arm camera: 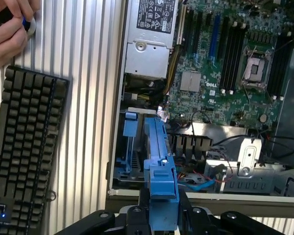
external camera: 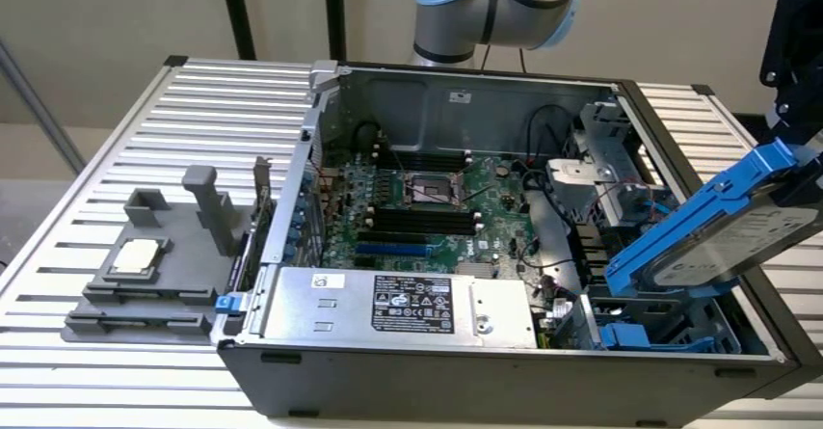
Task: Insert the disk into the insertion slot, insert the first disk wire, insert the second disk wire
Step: 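Insert the disk into the insertion slot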
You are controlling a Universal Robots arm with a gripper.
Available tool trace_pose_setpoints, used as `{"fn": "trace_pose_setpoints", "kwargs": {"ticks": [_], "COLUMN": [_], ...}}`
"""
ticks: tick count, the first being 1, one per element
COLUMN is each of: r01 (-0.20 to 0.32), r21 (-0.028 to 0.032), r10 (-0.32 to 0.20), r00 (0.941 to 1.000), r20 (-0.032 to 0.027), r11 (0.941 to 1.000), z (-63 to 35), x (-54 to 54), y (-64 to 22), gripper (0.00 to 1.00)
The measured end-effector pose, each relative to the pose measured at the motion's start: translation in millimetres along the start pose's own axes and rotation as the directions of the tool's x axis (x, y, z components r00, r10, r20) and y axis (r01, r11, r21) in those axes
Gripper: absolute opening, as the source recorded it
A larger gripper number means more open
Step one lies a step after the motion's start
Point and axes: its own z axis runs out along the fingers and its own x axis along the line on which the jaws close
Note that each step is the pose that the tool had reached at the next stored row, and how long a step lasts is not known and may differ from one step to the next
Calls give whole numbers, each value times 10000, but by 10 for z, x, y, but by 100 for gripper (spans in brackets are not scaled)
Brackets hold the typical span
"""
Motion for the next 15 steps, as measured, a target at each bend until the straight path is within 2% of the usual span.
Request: {"fn": "trace_pose_setpoints", "kwargs": {"ticks": [3,6,9,10,12,15], "r01": [-4,-37,-23,-15,-45,-142], "r21": [133,237,363,432,530,628], "r10": [6,41,30,24,58,162], "r00": [10000,9999,9998,9998,9997,9994], "r20": [-91,-167,-208,-216,-255,-301], "r11": [9999,9997,9993,9991,9986,9979], "z": [-1,9,27,32,39,48], "x": [-1,-3,0,0,-1,-1], "y": [28,68,113,129,146,168], "gripper": [32,32,32,32,32,32]}}
